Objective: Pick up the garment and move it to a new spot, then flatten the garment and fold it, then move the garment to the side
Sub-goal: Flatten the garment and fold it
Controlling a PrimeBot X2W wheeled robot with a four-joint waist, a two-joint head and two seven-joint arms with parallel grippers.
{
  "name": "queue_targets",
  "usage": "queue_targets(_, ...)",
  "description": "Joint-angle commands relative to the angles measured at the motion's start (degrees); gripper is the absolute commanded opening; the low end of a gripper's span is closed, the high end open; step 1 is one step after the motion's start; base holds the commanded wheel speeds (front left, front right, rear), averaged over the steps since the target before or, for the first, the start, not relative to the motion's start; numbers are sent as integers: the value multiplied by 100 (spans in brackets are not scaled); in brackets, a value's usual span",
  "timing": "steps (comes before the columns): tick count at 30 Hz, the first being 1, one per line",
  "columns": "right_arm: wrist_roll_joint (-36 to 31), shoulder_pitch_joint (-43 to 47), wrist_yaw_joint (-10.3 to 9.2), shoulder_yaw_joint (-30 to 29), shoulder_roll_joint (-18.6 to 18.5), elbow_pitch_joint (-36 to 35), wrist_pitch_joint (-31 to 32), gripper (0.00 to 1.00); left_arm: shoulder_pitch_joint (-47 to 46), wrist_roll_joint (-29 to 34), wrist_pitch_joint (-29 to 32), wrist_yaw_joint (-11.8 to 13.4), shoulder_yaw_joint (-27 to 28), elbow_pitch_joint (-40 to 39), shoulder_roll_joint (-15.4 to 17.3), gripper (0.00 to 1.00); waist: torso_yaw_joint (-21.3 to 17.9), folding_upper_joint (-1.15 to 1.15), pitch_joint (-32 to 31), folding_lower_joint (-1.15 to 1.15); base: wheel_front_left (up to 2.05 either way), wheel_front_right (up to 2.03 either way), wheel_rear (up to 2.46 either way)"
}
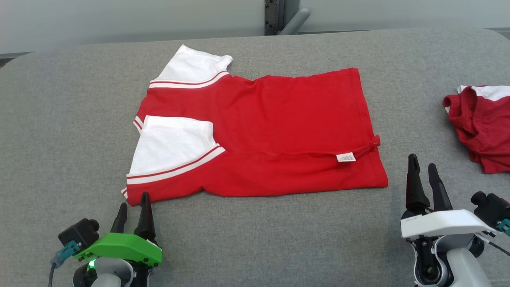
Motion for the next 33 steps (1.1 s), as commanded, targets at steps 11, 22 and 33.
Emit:
queue_targets(11,-123,55,1,163,-17,-30,-16,100,-356,-538,502,83,218,660,18,100,-200,0,57,0,0,0,0)
queue_targets(22,-528,-327,1,390,-14,1152,-9,100,-546,-545,356,1,-11,648,151,0,-252,0,97,0,0,0,0)
queue_targets(33,-848,-1508,1,582,-6,3102,449,100,-511,-245,23,-12,-427,34,209,0,-3,0,80,0,0,0,0)
